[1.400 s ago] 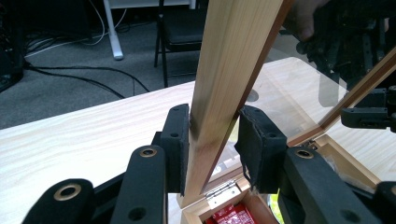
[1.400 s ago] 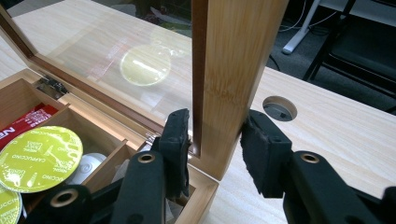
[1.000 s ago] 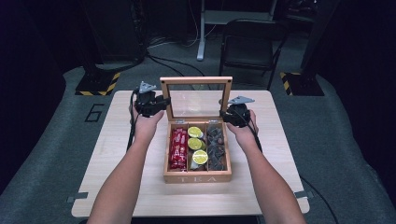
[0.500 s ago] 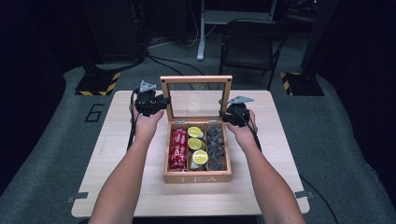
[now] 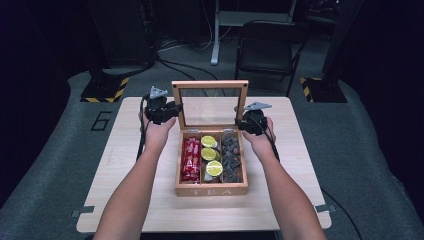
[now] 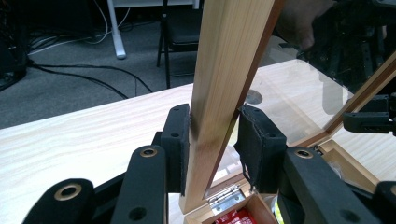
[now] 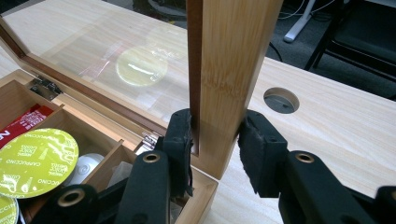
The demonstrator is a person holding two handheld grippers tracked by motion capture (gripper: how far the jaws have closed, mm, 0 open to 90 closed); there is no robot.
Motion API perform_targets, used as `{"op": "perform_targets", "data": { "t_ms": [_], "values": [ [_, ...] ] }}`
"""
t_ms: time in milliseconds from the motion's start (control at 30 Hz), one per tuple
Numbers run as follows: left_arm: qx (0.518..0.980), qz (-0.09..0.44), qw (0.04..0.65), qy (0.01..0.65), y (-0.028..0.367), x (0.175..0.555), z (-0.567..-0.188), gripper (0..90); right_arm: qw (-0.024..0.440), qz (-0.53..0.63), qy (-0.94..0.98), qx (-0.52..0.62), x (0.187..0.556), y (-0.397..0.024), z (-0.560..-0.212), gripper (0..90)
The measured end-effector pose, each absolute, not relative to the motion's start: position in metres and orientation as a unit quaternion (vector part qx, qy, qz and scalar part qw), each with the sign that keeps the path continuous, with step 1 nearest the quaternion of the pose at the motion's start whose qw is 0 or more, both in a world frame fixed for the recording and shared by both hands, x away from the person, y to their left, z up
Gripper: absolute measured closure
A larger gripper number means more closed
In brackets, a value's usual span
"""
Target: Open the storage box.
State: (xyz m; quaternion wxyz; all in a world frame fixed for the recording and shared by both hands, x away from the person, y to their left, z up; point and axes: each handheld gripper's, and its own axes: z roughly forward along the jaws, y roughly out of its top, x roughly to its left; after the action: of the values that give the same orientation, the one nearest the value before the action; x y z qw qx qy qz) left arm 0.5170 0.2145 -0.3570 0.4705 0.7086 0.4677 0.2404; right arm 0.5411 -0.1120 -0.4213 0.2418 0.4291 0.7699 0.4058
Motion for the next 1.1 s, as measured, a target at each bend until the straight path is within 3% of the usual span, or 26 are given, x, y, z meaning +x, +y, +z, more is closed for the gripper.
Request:
{"op": "perform_targets", "data": {
  "t_ms": [1100],
  "values": [
    [0.721,0.233,0.463,0.460,0.215,0.513,-0.369,57.8,0.229,0.400,0.770,0.442,0.546,-0.112,-0.419,64.4]
  ]
}}
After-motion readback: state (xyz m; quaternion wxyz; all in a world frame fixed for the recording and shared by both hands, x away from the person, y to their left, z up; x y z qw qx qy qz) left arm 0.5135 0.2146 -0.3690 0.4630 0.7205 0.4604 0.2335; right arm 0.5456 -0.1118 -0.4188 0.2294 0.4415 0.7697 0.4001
